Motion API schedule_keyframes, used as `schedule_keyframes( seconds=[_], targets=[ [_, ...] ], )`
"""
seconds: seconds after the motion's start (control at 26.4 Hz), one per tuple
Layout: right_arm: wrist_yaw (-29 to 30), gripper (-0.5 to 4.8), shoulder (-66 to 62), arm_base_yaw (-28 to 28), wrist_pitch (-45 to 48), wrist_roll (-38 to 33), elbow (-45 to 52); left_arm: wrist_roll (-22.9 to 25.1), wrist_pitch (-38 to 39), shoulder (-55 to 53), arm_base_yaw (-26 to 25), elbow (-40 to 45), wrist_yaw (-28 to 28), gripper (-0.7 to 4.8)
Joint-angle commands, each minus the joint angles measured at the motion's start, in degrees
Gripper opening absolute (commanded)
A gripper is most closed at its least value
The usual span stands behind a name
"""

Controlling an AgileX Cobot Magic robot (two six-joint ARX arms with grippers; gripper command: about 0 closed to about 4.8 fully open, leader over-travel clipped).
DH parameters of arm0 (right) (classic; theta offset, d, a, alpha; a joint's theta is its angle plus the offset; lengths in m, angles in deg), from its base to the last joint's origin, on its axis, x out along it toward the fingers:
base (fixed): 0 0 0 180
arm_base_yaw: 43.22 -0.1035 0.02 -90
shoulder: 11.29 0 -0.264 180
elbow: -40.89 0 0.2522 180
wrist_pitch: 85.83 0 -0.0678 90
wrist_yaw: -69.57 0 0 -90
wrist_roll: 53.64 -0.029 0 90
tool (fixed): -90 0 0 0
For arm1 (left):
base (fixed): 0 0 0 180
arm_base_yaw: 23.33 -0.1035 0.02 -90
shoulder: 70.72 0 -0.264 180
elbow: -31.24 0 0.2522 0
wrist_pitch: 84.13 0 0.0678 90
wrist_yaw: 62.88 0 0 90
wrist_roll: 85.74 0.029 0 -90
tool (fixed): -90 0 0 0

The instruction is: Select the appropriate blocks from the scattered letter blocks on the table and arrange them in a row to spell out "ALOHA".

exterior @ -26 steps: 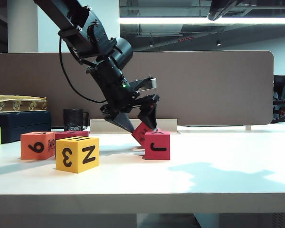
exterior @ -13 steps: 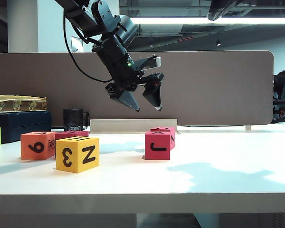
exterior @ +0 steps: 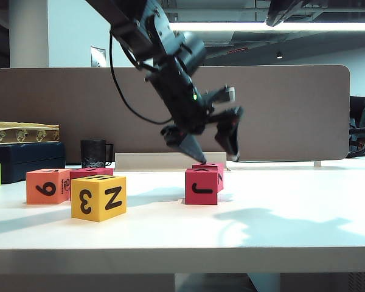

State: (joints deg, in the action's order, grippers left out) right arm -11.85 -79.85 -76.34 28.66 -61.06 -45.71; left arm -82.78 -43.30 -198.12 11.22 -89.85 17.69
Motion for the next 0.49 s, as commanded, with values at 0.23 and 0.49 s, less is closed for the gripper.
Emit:
schedule_keyframes(
  seconds=[0.23,0.49],
  targets=[
    [-0.1,-0.05,0.2,-0.1,-1.0,0.2,-0.3,-0.2,1.0,-0.1,-0.6,-1.5,4.3,4.79],
    [-0.1,-0.05,0.2,-0.1,-0.7,0.2,-0.3,-0.1,1.6,-0.1,0.4,-2.5,1.8,4.79]
  ],
)
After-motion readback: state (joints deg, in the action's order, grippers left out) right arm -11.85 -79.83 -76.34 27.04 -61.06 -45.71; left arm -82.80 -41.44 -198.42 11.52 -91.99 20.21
